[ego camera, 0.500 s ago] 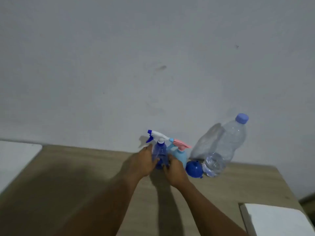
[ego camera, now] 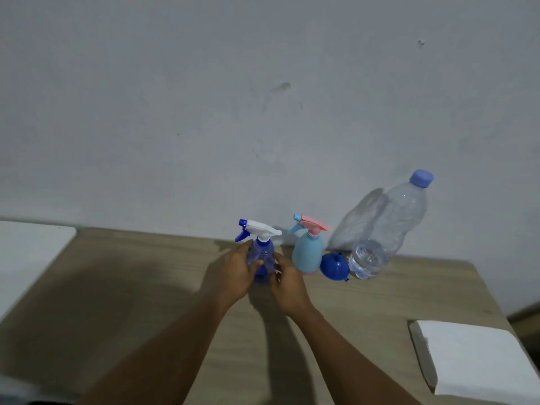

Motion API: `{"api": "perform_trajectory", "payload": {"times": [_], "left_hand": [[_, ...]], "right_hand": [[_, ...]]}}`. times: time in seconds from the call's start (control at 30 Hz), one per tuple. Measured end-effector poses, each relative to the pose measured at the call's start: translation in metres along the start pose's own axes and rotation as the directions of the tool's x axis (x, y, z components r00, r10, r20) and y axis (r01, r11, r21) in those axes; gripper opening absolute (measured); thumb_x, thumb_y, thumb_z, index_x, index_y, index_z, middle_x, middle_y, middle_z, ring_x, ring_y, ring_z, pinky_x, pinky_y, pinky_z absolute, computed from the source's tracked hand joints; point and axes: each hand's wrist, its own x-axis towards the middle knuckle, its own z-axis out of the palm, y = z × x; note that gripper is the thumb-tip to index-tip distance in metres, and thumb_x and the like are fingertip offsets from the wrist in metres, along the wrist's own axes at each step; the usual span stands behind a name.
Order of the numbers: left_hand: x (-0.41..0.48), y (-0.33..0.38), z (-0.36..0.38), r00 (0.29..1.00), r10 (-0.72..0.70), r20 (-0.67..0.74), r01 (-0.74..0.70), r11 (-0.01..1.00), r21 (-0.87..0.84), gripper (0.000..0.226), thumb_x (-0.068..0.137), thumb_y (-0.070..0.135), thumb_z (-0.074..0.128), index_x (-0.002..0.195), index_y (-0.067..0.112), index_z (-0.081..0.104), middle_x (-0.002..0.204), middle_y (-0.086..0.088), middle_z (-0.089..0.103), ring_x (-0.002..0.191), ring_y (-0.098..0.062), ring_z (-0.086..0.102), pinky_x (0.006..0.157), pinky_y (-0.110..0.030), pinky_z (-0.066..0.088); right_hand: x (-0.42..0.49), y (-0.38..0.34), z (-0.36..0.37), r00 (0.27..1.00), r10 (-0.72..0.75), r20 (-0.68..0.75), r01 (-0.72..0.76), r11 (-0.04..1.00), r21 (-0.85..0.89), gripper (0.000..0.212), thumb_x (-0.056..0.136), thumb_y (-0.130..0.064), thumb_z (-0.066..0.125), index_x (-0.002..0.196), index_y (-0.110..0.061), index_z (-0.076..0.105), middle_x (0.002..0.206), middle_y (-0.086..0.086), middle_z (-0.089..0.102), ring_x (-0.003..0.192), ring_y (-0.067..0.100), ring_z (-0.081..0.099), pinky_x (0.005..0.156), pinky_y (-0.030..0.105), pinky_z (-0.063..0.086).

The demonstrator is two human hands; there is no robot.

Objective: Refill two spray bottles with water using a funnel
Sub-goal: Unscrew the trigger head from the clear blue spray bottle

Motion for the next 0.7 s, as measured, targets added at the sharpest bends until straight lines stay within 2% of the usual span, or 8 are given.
{"api": "perform_trajectory", "payload": {"times": [0.1,0.17,0.23,0.33,0.4,0.47,0.6,0.7], "left_hand": [[-0.041,0.010,-0.003,1.000,-0.001,-0.014,0.001,1.000,-0.018,0.024,0.094,0.027,0.061,0.118,0.024,0.062,0.107,0.004,0.071,0.096,-0.015,0.066,0.064,-0.015,0.037],[-0.070,0.015,-0.001,1.000,-0.001,-0.008,0.001,1.000,-0.002,0.033,0.094,0.027,0.062,0.126,0.020,0.060,0.114,0.000,0.070,0.103,-0.020,0.064,0.068,-0.017,0.034],[-0.095,0.017,0.006,1.000,0.013,0.014,-0.013,1.000,-0.019,0.040,0.092,0.025,0.065,0.131,0.019,0.058,0.119,-0.001,0.069,0.106,-0.021,0.063,0.068,-0.008,0.033],[-0.129,0.019,0.018,0.998,0.031,0.048,-0.028,0.998,-0.061,0.044,0.089,0.021,0.070,0.132,0.019,0.058,0.119,0.001,0.069,0.107,-0.018,0.063,0.072,0.002,0.034],[-0.147,0.019,0.026,0.997,0.025,0.068,-0.020,0.997,-0.072,0.047,0.088,0.022,0.071,0.133,0.019,0.057,0.119,0.003,0.068,0.108,-0.016,0.063,0.074,-0.001,0.034],[-0.163,0.018,0.033,0.996,0.008,0.084,-0.001,0.997,-0.073,0.050,0.088,0.023,0.071,0.135,0.019,0.055,0.120,0.004,0.066,0.109,-0.014,0.061,0.076,-0.004,0.033],[-0.182,0.016,0.040,0.995,-0.012,0.096,0.019,0.998,-0.068,0.047,0.088,0.028,0.070,0.132,0.022,0.055,0.118,0.005,0.067,0.104,-0.011,0.062,0.074,0.003,0.034],[-0.187,0.016,0.041,0.996,-0.022,0.084,0.026,0.998,-0.051,0.050,0.087,0.029,0.070,0.133,0.021,0.053,0.120,0.006,0.066,0.106,-0.012,0.062,0.074,0.003,0.034]], "right_hand": [[-0.039,-0.004,0.003,0.998,-0.013,-0.054,0.013,1.000,0.008,0.032,0.096,-0.004,0.054,0.121,-0.021,0.063,0.107,-0.014,0.066,0.096,0.000,0.065,0.083,0.026,0.056],[-0.070,0.000,0.000,0.996,0.004,-0.087,-0.004,1.000,0.001,0.034,0.094,-0.003,0.055,0.123,-0.019,0.062,0.109,-0.011,0.067,0.097,0.004,0.065,0.083,0.029,0.056],[-0.102,0.002,-0.004,0.995,0.019,-0.100,-0.017,1.000,0.019,0.035,0.094,-0.006,0.055,0.124,-0.023,0.062,0.113,-0.009,0.068,0.099,0.008,0.066,0.084,0.031,0.056],[-0.146,-0.002,-0.015,0.991,0.026,-0.134,-0.023,0.999,0.028,0.033,0.093,-0.012,0.055,0.120,-0.031,0.059,0.112,-0.012,0.067,0.100,0.004,0.065,0.084,0.021,0.052],[-0.169,-0.001,-0.022,0.989,0.038,-0.140,-0.033,0.999,0.041,0.037,0.091,-0.009,0.055,0.120,-0.032,0.057,0.113,-0.011,0.066,0.101,0.000,0.064,0.083,0.014,0.050],[-0.188,0.001,-0.027,0.991,0.058,-0.117,-0.051,0.996,0.067,0.040,0.092,-0.004,0.056,0.123,-0.029,0.058,0.118,-0.008,0.066,0.104,0.003,0.065,0.084,0.019,0.053],[-0.207,0.001,-0.031,0.996,0.060,-0.068,-0.055,0.996,0.076,0.044,0.093,-0.002,0.055,0.127,-0.030,0.058,0.124,-0.011,0.064,0.110,0.007,0.064,0.091,0.025,0.054],[-0.210,-0.004,-0.034,0.996,0.067,-0.065,-0.061,0.994,0.093,0.048,0.093,0.001,0.055,0.122,-0.037,0.057,0.120,-0.016,0.064,0.108,0.003,0.064,0.089,0.020,0.054]]}}
